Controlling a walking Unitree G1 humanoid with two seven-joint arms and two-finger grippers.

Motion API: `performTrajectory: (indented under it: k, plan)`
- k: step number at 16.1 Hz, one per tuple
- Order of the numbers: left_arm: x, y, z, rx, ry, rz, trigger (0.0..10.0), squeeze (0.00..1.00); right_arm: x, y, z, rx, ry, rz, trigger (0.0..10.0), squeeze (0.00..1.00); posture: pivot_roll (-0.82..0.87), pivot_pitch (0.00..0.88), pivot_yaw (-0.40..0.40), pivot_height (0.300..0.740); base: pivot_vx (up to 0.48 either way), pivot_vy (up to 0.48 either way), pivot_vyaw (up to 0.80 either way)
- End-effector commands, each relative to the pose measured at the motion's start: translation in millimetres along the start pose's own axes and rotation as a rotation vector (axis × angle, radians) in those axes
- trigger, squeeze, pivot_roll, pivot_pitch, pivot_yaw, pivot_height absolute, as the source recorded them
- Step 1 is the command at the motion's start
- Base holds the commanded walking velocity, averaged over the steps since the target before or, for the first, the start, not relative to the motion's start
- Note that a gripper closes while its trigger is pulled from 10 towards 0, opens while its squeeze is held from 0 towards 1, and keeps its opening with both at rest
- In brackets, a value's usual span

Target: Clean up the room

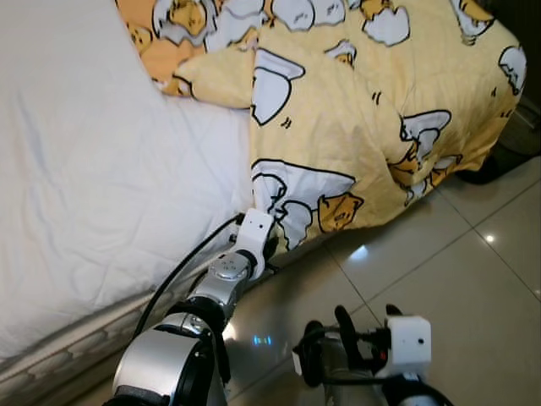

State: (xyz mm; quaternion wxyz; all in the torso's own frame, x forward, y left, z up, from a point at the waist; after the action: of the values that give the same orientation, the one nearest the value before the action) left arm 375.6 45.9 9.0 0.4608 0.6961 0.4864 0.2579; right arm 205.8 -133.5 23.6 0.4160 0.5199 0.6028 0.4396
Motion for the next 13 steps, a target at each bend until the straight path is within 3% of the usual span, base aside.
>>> performTrajectory:
  k: [1,2,7,10,11,12,13]
  plan:
    - [-6.0,-0.9,0.4,-0.007,-0.018,-0.025,8.4,0.00,-5.4,-11.0,-3.0,0.033,-0.009,0.006,10.0,0.00,-0.12,0.215,-0.004,0.740,0.000,0.000,0.00]
    - [-9.2,2.8,1.0,-0.023,-0.033,-0.040,0.0,0.00,-6.4,-10.9,-1.9,0.031,-0.011,0.004,10.0,0.00,-0.12,0.215,-0.005,0.740,0.000,0.000,0.00]
    - [-25.7,4.7,2.8,-0.030,-0.094,-0.044,0.0,0.00,-7.0,-11.5,-3.5,0.028,-0.018,0.003,10.0,0.00,-0.13,0.214,-0.001,0.740,0.000,0.000,0.00]
    - [-27.0,1.2,3.0,-0.006,-0.097,-0.008,0.0,0.00,-7.5,-11.3,-0.6,0.026,-0.019,0.005,10.0,0.00,-0.13,0.210,0.004,0.740,0.000,0.000,0.00]
    - [-25.3,-0.4,3.0,0.004,-0.086,0.012,7.3,0.00,-7.0,-11.5,0.5,0.026,-0.019,0.005,10.0,0.00,-0.12,0.208,0.006,0.740,0.000,0.000,0.00]
    - [-23.5,-3.2,2.6,0.016,-0.078,0.038,10.0,0.00,-6.6,-11.3,1.4,0.026,-0.018,0.006,10.0,0.00,-0.12,0.205,0.008,0.740,0.000,0.000,0.00]
    - [-23.4,-4.3,1.4,0.011,-0.094,0.053,10.0,0.00,-6.3,-11.4,2.3,0.026,-0.018,0.007,10.0,0.00,-0.11,0.204,0.009,0.740,0.000,0.000,0.00]
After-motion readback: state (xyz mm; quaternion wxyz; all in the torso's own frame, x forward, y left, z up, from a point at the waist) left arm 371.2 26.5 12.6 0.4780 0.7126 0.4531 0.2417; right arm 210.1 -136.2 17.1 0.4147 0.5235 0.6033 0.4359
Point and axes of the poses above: a point about 5 cm out from each wrist's last joint towards the gripper, its own z axis pointing out of the wrist towards the gripper, its own y axis along the axis of the wrist's last joint, x = y × z, the point moved 6 cm from there along z, pointing out of the wrist towards the gripper, and after that the axes turned 6 degrees about -z, right-handed, at the moved point
